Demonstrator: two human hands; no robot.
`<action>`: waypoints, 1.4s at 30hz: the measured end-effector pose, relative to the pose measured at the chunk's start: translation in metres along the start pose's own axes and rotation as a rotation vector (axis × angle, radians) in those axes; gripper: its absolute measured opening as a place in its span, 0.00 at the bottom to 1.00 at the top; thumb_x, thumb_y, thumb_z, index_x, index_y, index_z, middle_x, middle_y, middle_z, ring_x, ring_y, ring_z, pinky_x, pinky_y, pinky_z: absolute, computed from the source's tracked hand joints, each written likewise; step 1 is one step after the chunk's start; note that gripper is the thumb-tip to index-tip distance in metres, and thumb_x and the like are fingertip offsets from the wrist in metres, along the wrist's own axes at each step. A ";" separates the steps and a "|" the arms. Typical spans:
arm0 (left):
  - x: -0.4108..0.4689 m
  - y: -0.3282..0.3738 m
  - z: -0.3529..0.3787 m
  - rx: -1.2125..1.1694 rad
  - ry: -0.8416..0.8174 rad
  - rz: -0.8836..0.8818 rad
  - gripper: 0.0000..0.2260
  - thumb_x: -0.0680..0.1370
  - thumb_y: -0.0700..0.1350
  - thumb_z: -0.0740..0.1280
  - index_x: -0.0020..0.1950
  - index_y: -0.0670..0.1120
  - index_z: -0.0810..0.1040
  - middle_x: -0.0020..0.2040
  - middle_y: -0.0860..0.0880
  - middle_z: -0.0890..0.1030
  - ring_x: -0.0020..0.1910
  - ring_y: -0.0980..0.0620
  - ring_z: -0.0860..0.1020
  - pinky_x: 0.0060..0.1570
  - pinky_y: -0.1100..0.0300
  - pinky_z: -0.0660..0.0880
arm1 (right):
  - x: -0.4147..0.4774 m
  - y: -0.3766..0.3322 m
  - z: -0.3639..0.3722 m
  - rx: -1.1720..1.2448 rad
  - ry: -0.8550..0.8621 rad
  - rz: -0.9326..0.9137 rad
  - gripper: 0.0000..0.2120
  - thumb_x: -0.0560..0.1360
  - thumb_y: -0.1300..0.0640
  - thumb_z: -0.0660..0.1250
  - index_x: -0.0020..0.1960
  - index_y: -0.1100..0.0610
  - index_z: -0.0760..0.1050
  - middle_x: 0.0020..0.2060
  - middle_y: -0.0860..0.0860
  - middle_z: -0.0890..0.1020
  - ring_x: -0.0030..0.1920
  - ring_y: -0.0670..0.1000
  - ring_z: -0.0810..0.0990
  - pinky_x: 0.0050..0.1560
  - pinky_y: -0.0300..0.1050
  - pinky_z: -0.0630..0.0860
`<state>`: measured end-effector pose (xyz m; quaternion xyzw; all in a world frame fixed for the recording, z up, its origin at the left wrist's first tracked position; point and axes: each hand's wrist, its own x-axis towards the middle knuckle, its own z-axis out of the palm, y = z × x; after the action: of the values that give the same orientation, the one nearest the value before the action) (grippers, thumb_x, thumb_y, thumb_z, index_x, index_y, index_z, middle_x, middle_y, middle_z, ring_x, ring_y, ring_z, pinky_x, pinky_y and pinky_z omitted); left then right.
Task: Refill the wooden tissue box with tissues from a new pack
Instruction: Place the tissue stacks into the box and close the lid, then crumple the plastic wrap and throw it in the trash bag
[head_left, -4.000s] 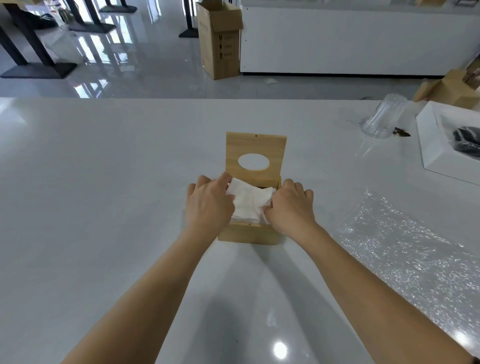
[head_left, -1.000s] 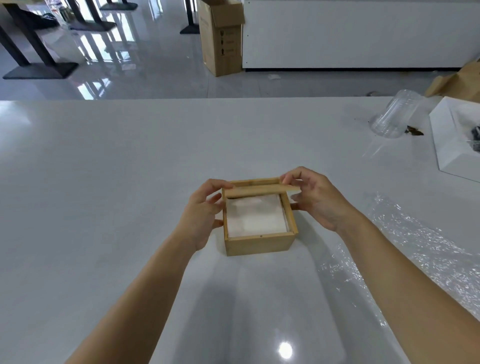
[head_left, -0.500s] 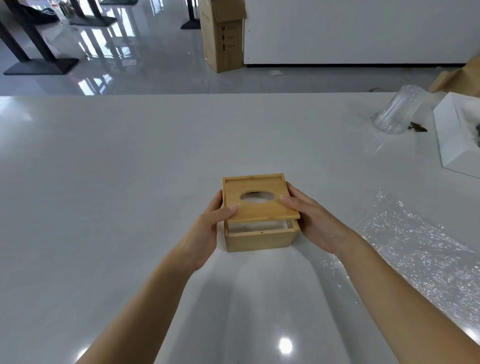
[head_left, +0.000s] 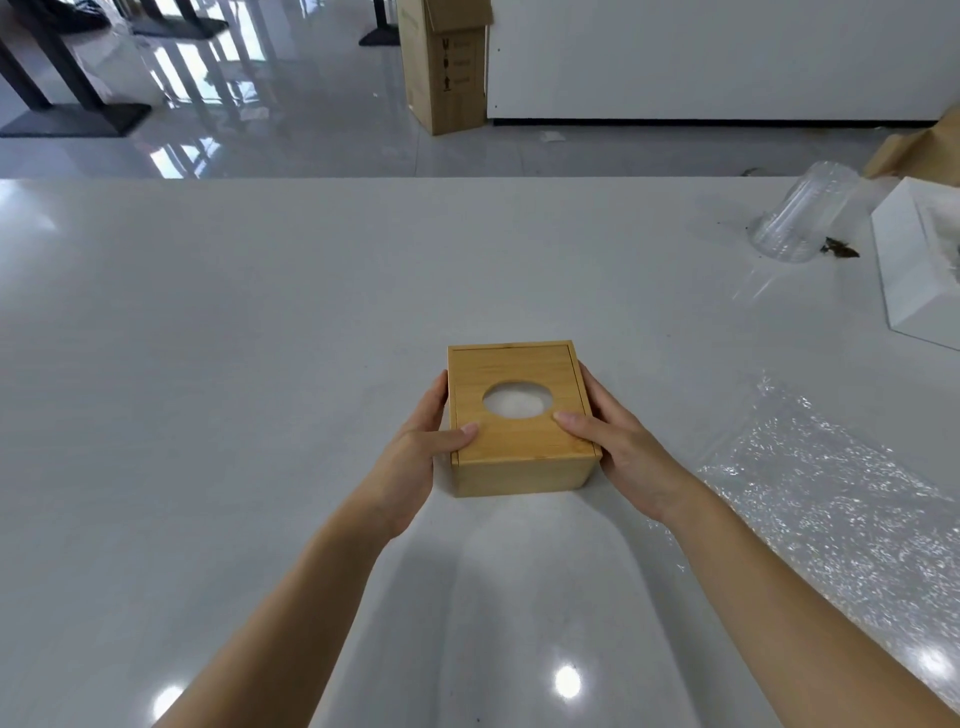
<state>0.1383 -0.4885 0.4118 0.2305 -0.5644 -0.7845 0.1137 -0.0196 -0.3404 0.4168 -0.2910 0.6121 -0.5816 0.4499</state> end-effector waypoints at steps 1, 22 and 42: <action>0.001 0.000 0.000 -0.008 0.004 -0.002 0.28 0.71 0.38 0.65 0.69 0.55 0.67 0.65 0.56 0.76 0.63 0.57 0.74 0.61 0.59 0.69 | 0.000 0.000 0.001 0.001 0.006 -0.002 0.28 0.73 0.56 0.65 0.71 0.43 0.63 0.64 0.42 0.76 0.64 0.44 0.74 0.66 0.44 0.67; -0.024 0.022 0.032 1.313 0.444 0.489 0.33 0.72 0.67 0.51 0.75 0.54 0.58 0.76 0.51 0.60 0.75 0.51 0.55 0.71 0.57 0.47 | -0.056 -0.015 -0.017 -1.188 0.409 -0.194 0.42 0.66 0.27 0.49 0.74 0.40 0.40 0.77 0.51 0.45 0.76 0.47 0.42 0.72 0.46 0.38; 0.019 -0.026 0.220 1.401 0.080 0.650 0.32 0.73 0.67 0.52 0.74 0.55 0.59 0.75 0.49 0.62 0.75 0.47 0.57 0.71 0.56 0.45 | -0.206 0.009 -0.164 -1.301 0.667 0.099 0.39 0.65 0.25 0.44 0.69 0.35 0.30 0.73 0.46 0.32 0.75 0.47 0.35 0.71 0.48 0.32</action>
<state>0.0160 -0.3050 0.4398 0.0996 -0.9638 -0.1628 0.1861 -0.0759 -0.0844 0.4381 -0.2791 0.9504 -0.1371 0.0016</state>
